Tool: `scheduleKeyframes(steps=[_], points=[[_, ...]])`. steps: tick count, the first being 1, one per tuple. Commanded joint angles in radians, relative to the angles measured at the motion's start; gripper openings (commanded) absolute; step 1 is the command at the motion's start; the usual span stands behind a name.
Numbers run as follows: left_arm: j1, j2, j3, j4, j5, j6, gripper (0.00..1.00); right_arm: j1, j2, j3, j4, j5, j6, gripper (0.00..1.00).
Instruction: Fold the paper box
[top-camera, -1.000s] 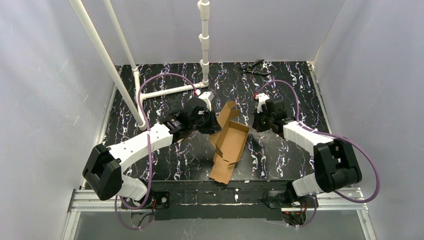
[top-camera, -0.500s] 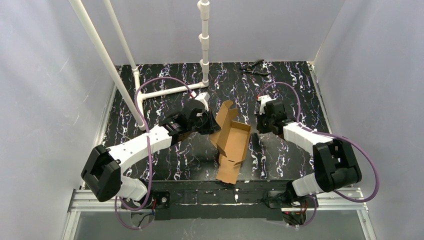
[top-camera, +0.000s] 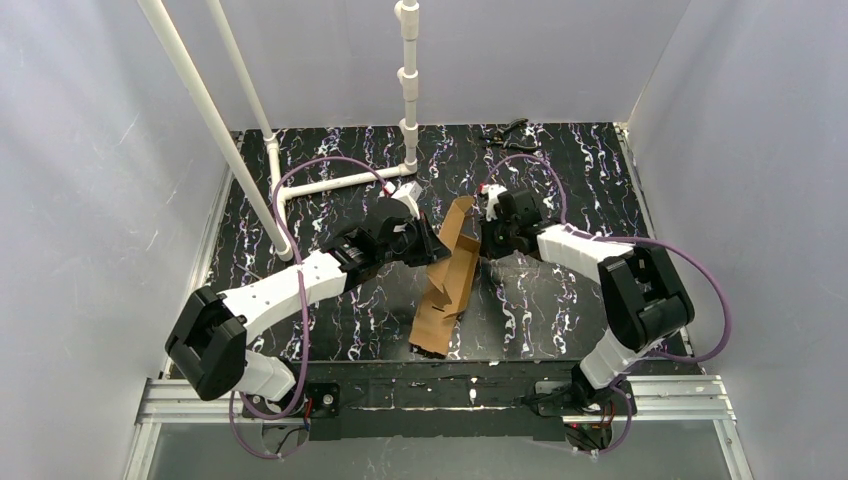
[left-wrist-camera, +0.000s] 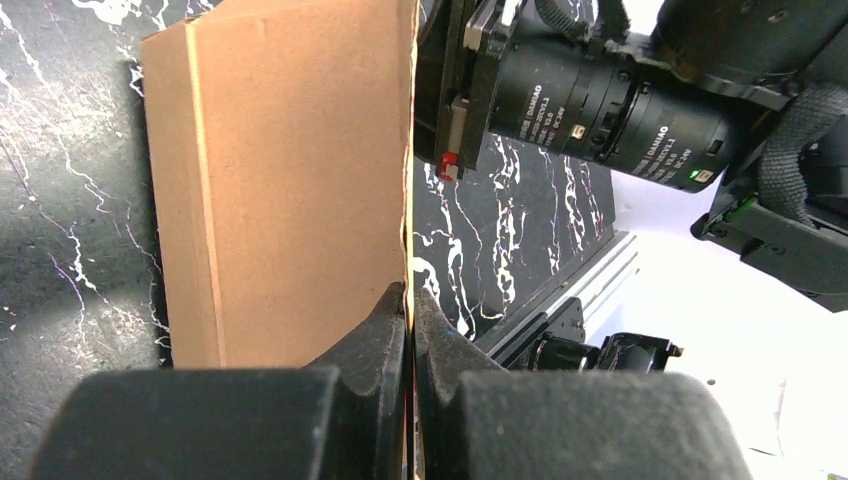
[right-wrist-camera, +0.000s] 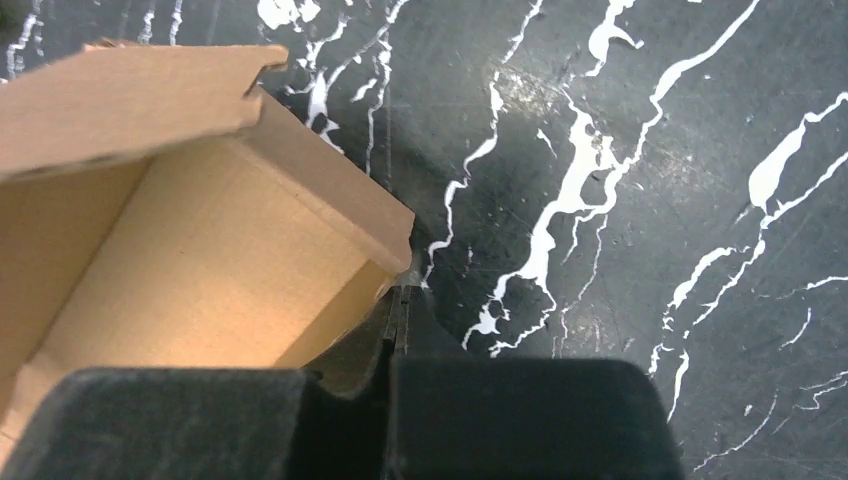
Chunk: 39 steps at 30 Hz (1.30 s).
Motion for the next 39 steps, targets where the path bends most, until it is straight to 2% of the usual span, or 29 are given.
scheduleKeyframes(steps=[1,7,10,14,18,19,21,24,27,29,31,34,37,39], points=[[0.005,-0.019,-0.013,0.022,0.038,0.002,0.00,-0.007,-0.019,0.032,0.031,0.010,0.021,0.01],[0.028,-0.050,-0.026,-0.048,0.023,0.068,0.00,-0.069,-0.138,-0.097,0.102,0.051,-0.049,0.01],[0.044,-0.056,-0.010,-0.105,0.023,0.117,0.00,-0.138,-0.205,-0.122,0.097,-0.062,-0.168,0.03],[0.055,-0.046,0.018,-0.149,0.040,0.181,0.00,-0.218,-0.251,-0.057,-0.091,-0.339,-0.487,0.41],[0.055,-0.028,0.035,-0.153,0.076,0.193,0.00,-0.215,-0.244,-0.011,-0.175,-0.595,-0.598,0.94],[0.055,-0.025,0.037,-0.149,0.084,0.191,0.00,-0.208,-0.229,-0.007,-0.169,-0.640,-0.591,0.98],[0.056,-0.020,0.037,-0.141,0.094,0.184,0.00,-0.171,-0.182,0.019,-0.181,-0.635,-0.588,0.98],[0.055,-0.019,0.033,-0.128,0.101,0.170,0.00,-0.119,-0.095,0.065,-0.197,-0.528,-0.603,0.99],[0.056,-0.018,0.028,-0.122,0.103,0.161,0.00,-0.112,0.001,0.118,-0.221,-0.485,-0.618,0.98],[0.055,-0.020,0.028,-0.122,0.102,0.160,0.00,-0.111,0.039,0.139,-0.221,-0.471,-0.632,0.95],[0.058,-0.020,0.030,-0.124,0.099,0.161,0.00,-0.107,0.060,0.142,-0.208,-0.458,-0.642,0.87],[0.057,-0.017,0.040,-0.130,0.100,0.165,0.01,-0.099,0.076,0.139,-0.189,-0.455,-0.659,0.68],[0.063,-0.023,0.042,-0.128,0.108,0.152,0.12,-0.097,0.078,0.116,-0.156,-0.460,-0.671,0.48],[0.070,-0.038,0.041,-0.128,0.117,0.142,0.24,-0.096,0.073,0.098,-0.128,-0.454,-0.679,0.39]])
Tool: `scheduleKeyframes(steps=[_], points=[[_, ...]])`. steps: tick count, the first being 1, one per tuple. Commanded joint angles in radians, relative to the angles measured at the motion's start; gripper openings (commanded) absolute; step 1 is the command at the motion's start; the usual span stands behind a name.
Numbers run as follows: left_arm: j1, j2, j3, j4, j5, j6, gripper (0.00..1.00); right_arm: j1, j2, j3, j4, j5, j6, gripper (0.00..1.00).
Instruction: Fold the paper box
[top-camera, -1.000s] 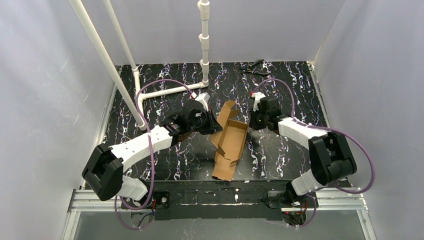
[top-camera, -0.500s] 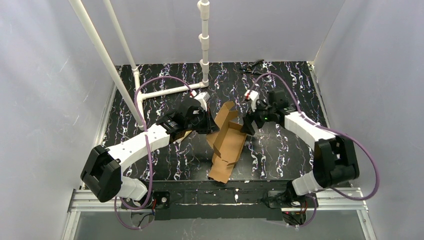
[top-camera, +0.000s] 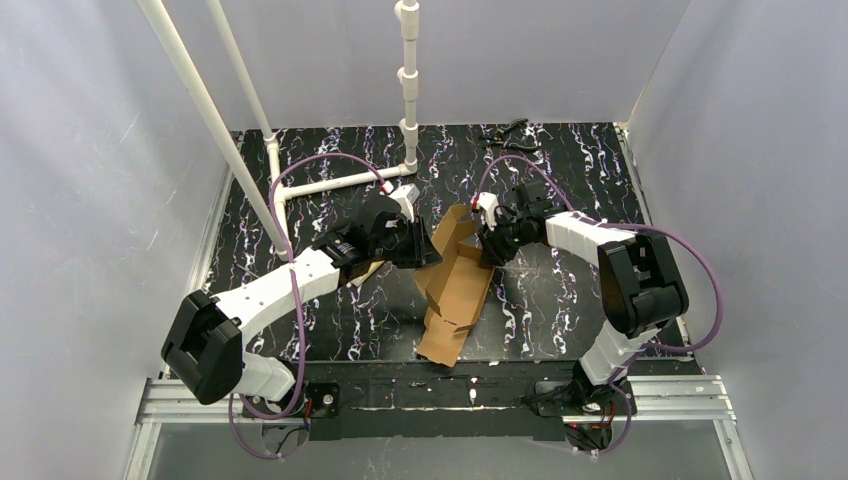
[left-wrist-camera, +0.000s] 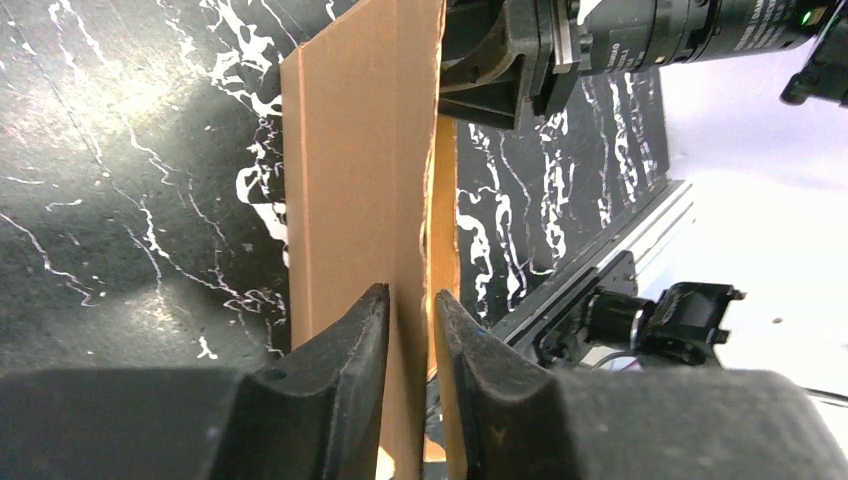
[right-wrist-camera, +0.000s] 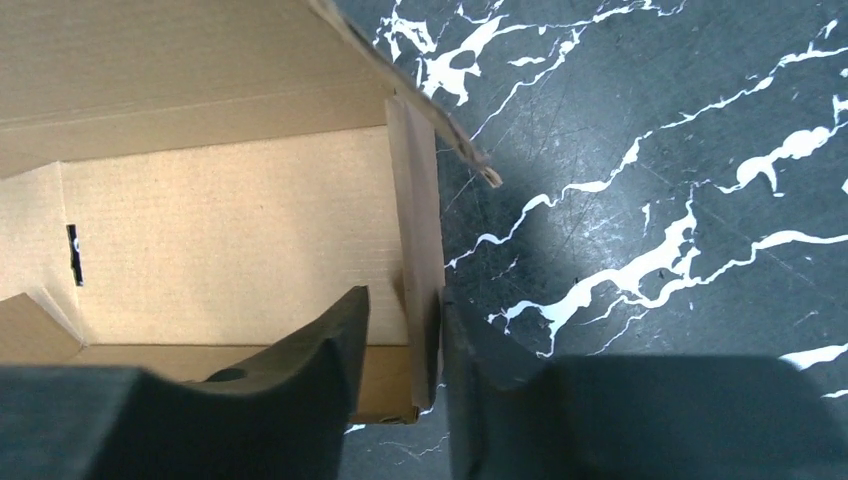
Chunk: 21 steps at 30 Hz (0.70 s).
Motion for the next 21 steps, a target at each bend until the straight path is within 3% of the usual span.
scheduleKeyframes(steps=[1,7,15,18,21], points=[[0.019,-0.035,0.033,-0.013,0.026,-0.016,0.30,0.006,-0.016,-0.006,0.067,0.006,-0.035,0.35],[0.045,-0.237,-0.035,-0.083,-0.051,-0.012,0.44,0.005,-0.040,-0.035,0.073,0.004,-0.066,0.17],[0.082,-0.598,-0.260,-0.271,-0.319,-0.034,0.54,-0.001,-0.040,-0.041,0.054,-0.031,-0.100,0.10],[0.089,-0.627,-0.347,-0.235,-0.321,-0.064,0.53,-0.003,-0.057,-0.048,0.046,-0.072,-0.125,0.10],[0.094,-0.531,-0.385,-0.120,-0.255,-0.082,0.49,-0.003,-0.061,-0.046,0.031,-0.105,-0.145,0.11]])
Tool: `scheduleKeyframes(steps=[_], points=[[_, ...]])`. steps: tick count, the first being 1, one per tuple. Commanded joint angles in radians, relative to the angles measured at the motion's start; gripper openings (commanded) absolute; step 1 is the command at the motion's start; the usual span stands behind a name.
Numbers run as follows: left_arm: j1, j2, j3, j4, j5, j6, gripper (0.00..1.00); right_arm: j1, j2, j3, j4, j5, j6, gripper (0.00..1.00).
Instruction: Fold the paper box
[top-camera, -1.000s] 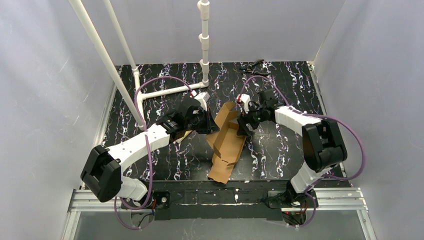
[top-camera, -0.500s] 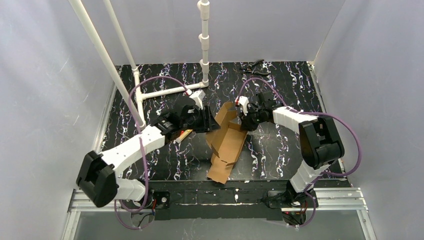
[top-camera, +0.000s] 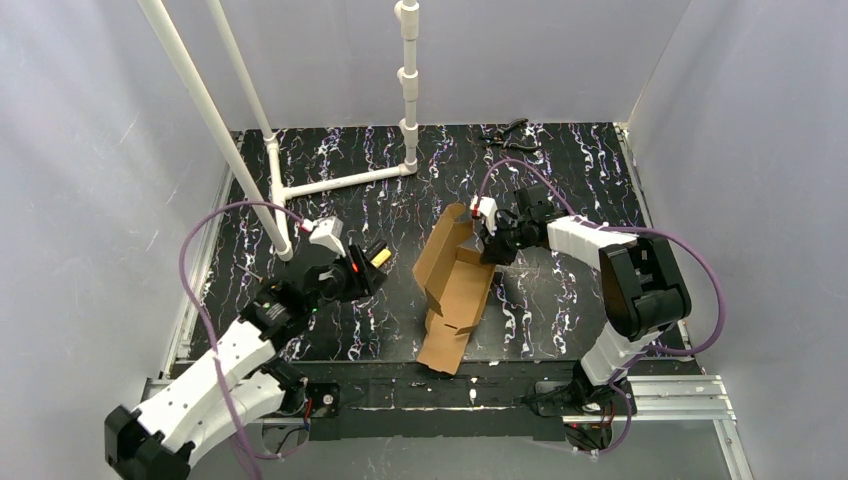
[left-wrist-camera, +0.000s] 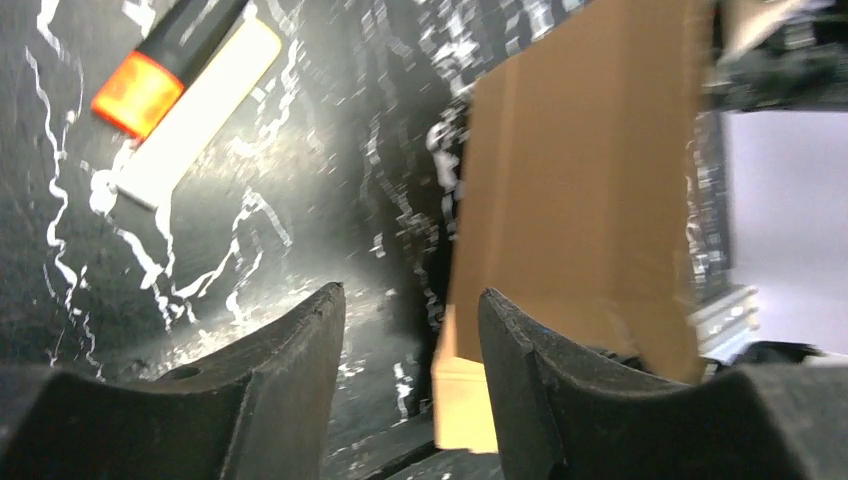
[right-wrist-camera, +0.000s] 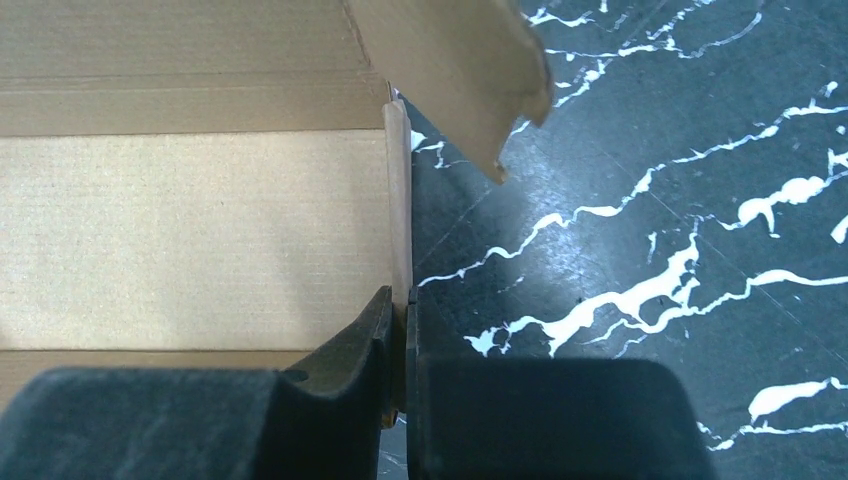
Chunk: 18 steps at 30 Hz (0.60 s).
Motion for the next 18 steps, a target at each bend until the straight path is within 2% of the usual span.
scheduleKeyframes(steps=[1,5,9,18], points=[[0.008,0.152,-0.051,0.106,0.019,-0.034,0.48,-0.003,-0.041,-0.003,-0.032,-0.081,-0.049,0.11],[0.008,0.378,0.040,0.235,0.102,-0.023,0.43,-0.002,-0.028,0.023,-0.067,-0.075,-0.048,0.19],[0.004,0.586,0.159,0.264,0.142,-0.005,0.38,-0.003,-0.046,0.044,-0.091,-0.076,-0.032,0.33],[-0.019,0.853,0.281,0.300,0.153,-0.025,0.31,-0.035,-0.178,0.069,-0.182,-0.088,-0.004,0.64]])
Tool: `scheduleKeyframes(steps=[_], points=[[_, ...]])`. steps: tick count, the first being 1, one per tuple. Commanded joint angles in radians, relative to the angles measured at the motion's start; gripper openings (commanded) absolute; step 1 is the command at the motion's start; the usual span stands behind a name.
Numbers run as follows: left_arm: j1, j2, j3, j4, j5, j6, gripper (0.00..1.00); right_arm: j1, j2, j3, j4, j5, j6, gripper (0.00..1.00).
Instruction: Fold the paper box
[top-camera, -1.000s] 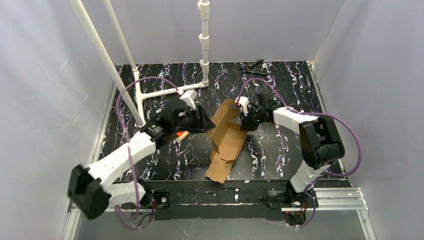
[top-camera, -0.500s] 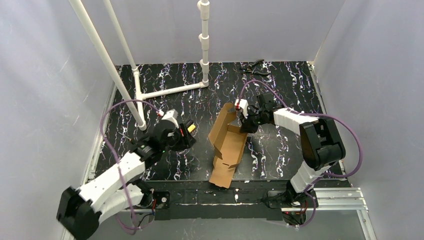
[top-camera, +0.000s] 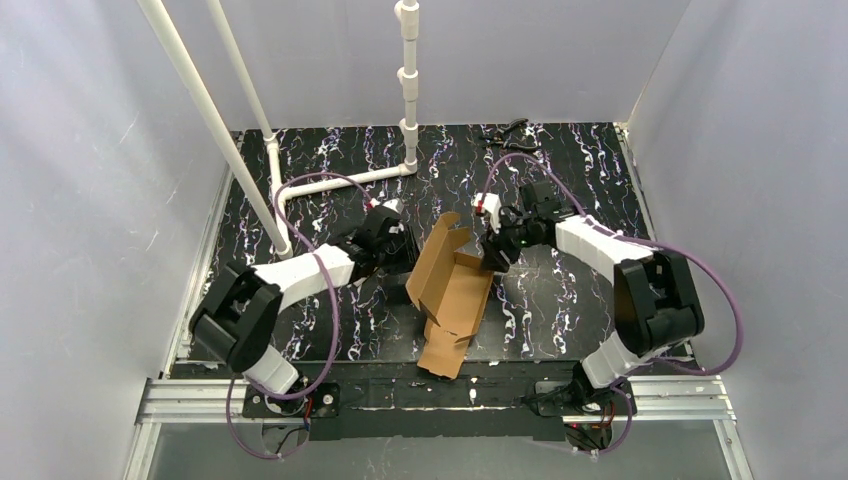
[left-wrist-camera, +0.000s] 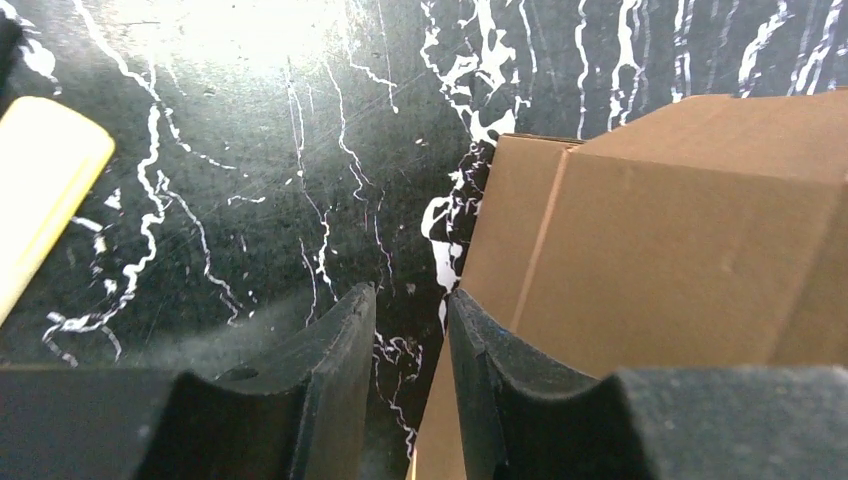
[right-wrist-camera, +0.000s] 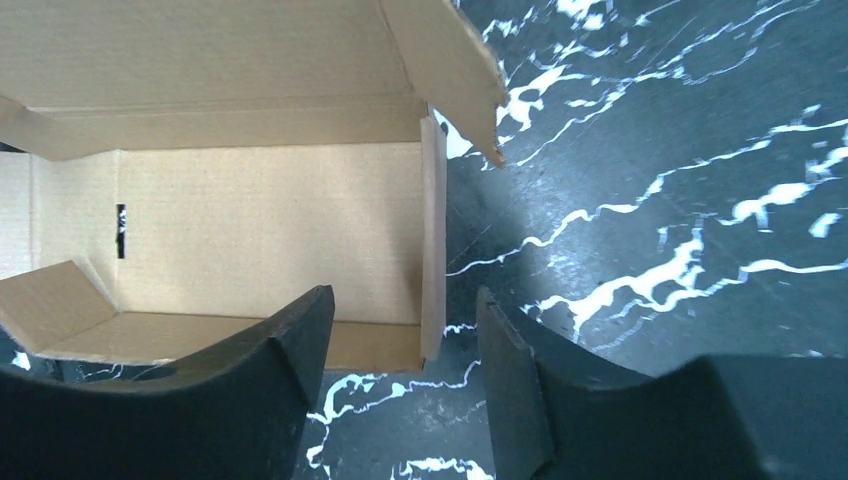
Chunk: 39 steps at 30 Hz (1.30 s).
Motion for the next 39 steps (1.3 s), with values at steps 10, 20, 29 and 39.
scheduleKeyframes(steps=[10,20,29,39], points=[[-0.034,0.221,0.177,0.023,0.081,0.014,0.16,-0.144,-0.305,-0.213,0.212,0.446,0.474,0.15],[-0.053,0.285,0.234,0.004,0.098,0.002,0.07,-0.075,-0.113,-0.199,0.183,0.382,0.721,0.01],[-0.119,0.382,0.321,-0.002,0.133,-0.011,0.00,0.071,0.012,-0.078,0.182,0.370,0.785,0.01],[-0.121,0.382,0.337,-0.073,0.078,-0.015,0.02,0.069,0.006,-0.064,0.141,0.506,0.679,0.01]])
